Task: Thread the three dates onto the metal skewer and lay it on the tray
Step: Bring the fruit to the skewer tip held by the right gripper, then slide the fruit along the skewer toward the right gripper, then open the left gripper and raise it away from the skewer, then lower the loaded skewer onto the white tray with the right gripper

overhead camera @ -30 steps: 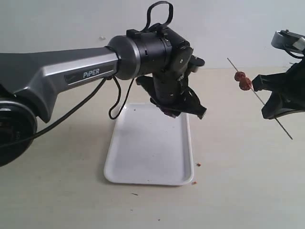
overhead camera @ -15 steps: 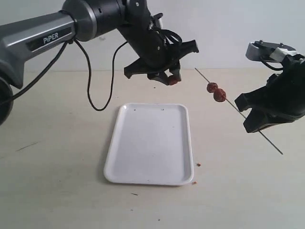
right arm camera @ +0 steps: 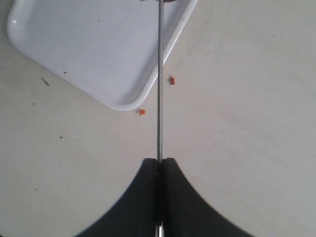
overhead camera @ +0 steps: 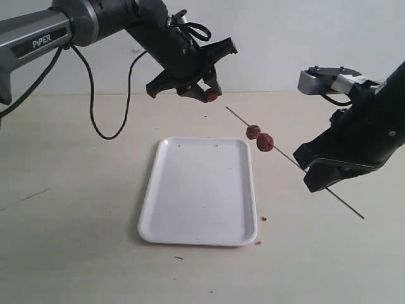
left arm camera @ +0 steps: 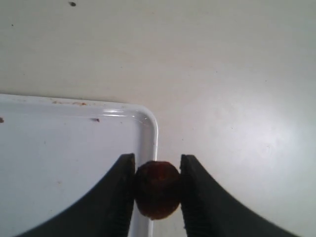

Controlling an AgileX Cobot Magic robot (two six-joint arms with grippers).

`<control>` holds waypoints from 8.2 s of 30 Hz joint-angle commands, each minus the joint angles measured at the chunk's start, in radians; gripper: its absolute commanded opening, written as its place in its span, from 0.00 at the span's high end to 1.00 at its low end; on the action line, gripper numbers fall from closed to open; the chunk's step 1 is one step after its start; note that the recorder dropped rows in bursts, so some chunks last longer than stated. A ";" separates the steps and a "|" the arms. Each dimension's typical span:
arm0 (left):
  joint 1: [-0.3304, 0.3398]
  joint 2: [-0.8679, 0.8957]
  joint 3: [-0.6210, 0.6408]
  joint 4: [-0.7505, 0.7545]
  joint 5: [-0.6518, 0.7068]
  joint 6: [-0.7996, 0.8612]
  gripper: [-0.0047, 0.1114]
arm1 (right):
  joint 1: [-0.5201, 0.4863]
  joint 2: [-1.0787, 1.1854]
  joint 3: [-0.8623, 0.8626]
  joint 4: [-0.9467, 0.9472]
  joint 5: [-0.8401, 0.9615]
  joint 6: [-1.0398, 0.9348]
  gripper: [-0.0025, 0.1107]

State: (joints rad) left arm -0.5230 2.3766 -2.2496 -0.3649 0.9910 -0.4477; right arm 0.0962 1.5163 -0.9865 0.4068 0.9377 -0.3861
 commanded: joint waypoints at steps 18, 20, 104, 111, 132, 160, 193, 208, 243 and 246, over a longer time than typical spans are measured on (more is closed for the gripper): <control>0.003 -0.009 -0.007 -0.016 -0.003 0.019 0.68 | 0.009 -0.008 0.002 0.088 -0.022 -0.125 0.98; 0.003 -0.009 -0.007 -0.016 0.000 0.019 0.68 | 0.009 -0.008 0.002 0.088 -0.032 -0.125 0.98; -0.096 -0.009 -0.007 -0.163 -0.002 0.051 0.68 | 0.009 -0.013 0.002 0.066 -0.238 -0.138 0.98; -0.097 -0.009 -0.007 -0.157 -0.003 0.051 0.68 | 0.009 -0.013 0.002 0.066 -0.237 -0.145 0.98; -0.084 -0.009 -0.007 -0.142 -0.020 0.130 0.33 | 0.009 -0.013 0.002 0.066 -0.255 -0.145 0.98; -0.080 -0.059 -0.007 0.056 -0.030 0.184 0.35 | 0.009 -0.013 0.002 0.066 -0.305 -0.055 0.98; -0.197 -0.519 0.585 0.512 -0.161 0.138 0.96 | 0.088 0.061 0.053 0.386 -0.416 -0.028 0.98; -0.195 -1.069 1.149 0.678 -0.441 0.048 0.96 | 0.356 0.314 0.053 0.610 -0.812 0.152 0.98; -0.195 -1.301 1.353 0.687 -0.630 0.022 0.96 | 0.439 0.434 0.053 0.578 -0.898 0.205 0.51; -0.195 -1.306 1.355 0.687 -0.627 -0.001 0.96 | 0.439 0.434 0.053 0.565 -0.886 0.203 0.51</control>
State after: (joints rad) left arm -0.7188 1.0826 -0.9038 0.3169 0.3681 -0.4223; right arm 0.5338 1.9504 -0.9357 0.9953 0.0461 -0.1817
